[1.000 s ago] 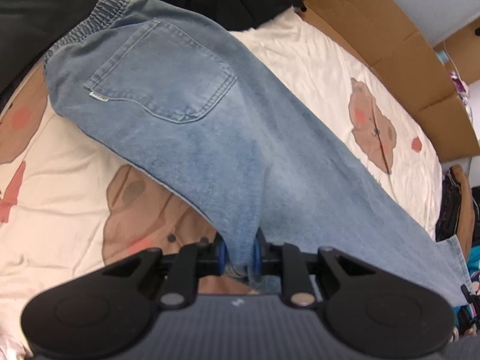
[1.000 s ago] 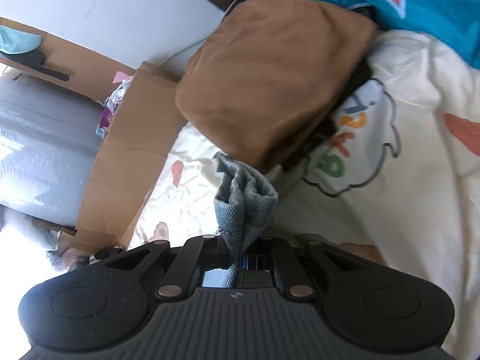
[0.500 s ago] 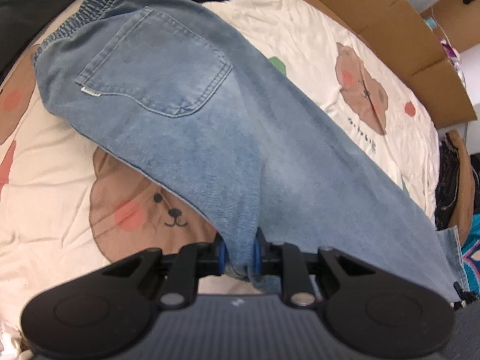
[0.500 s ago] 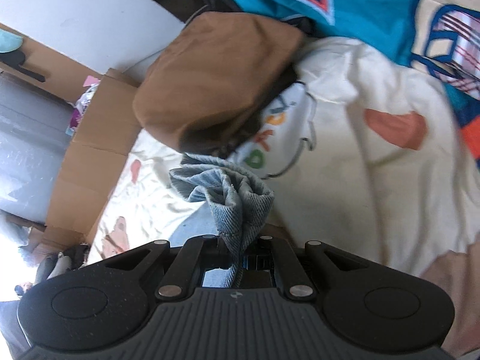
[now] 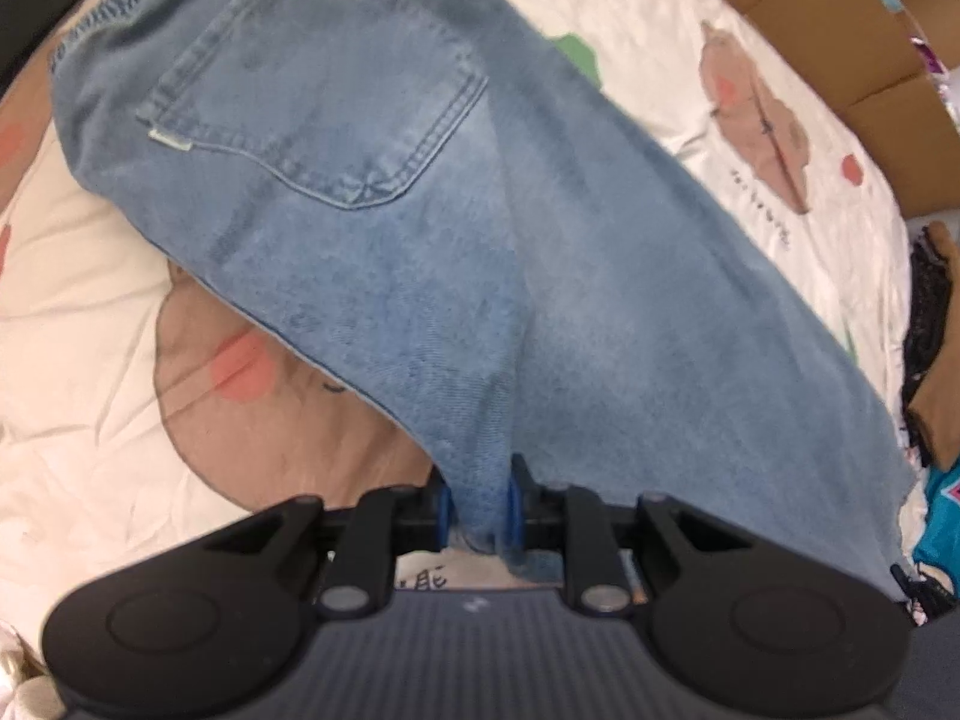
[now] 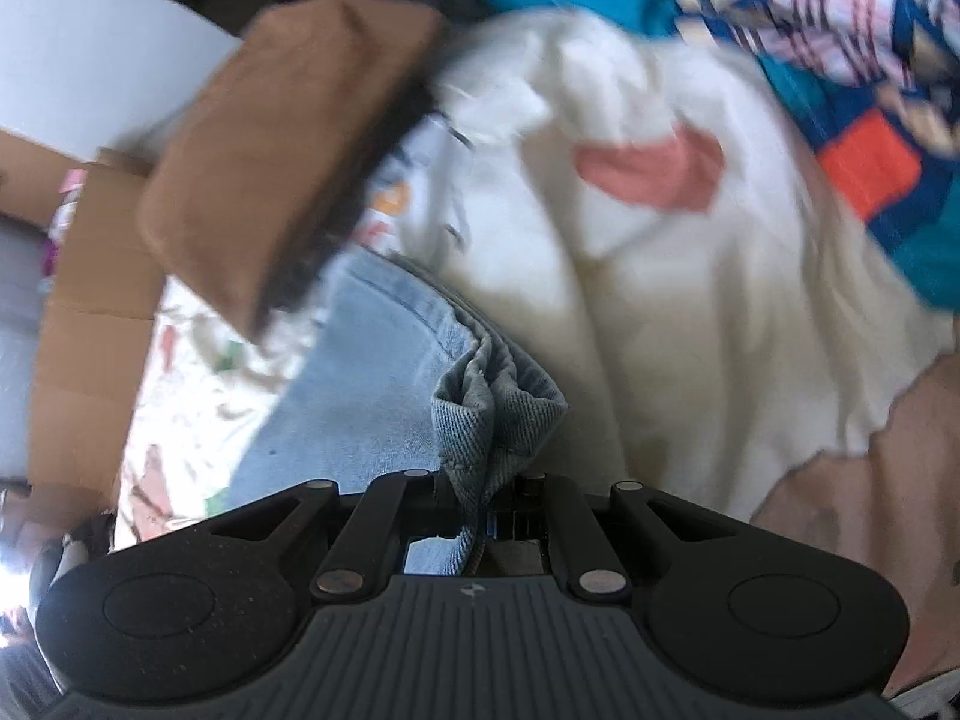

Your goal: Fold clothes

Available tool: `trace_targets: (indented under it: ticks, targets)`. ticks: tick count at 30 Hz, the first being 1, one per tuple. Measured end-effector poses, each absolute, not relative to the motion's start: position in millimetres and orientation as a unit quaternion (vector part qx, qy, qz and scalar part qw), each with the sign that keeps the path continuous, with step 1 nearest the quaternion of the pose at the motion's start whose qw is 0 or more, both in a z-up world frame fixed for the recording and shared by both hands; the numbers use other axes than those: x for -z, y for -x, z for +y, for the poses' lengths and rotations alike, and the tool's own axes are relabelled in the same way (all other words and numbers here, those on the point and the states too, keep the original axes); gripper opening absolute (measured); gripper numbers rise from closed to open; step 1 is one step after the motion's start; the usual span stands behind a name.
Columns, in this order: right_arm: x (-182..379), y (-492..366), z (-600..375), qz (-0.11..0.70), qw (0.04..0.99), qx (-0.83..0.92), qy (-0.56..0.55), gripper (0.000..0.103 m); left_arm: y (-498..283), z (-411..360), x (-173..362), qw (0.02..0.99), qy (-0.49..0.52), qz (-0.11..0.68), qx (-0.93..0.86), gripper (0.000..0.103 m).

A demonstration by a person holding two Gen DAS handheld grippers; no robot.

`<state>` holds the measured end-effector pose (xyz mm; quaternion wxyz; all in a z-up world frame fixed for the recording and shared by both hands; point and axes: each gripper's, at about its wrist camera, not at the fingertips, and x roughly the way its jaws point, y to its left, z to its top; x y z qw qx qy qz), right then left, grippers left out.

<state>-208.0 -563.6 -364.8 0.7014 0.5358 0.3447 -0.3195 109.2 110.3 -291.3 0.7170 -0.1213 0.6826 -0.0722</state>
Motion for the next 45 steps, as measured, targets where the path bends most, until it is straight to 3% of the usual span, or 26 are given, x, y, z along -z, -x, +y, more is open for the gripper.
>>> trace_targets:
  ticks: [4,6,7,14,23,34,45]
  targets:
    - [368.0,208.1,-567.3,0.367,0.697,0.342,-0.513,0.027,-109.6,114.0,291.9,0.715,0.115,0.687,0.063,0.026]
    - [357.8,209.6,-567.8,0.374,0.705,0.360,-0.483,0.044,-110.0,119.5,285.3,0.720,0.106,0.683,0.059,0.028]
    - [351.6,210.6,-568.8,0.376,0.710,0.371,-0.465,0.046,-110.2,122.2,282.0,0.722,0.101,0.682,0.057,0.029]
    - [324.1,183.5,-577.5,0.366,0.760,0.338,-0.417,0.047,-124.0,139.1,255.6,0.755,0.089,0.648,0.051,0.032]
    - [329.1,106.9,-555.7,0.402,0.797,0.265,-0.364,0.047,-176.1,125.0,250.8,0.803,0.080,0.588,0.050,0.033]
    - [345.2,48.0,-499.1,0.463,0.821,0.178,-0.282,0.050,-220.7,79.9,287.1,0.818,0.009,0.567,0.092,0.054]
    - [359.0,29.3,-460.5,0.505,0.827,0.143,-0.200,0.076,-198.0,15.8,318.5,0.805,-0.058,0.563,0.177,0.082]
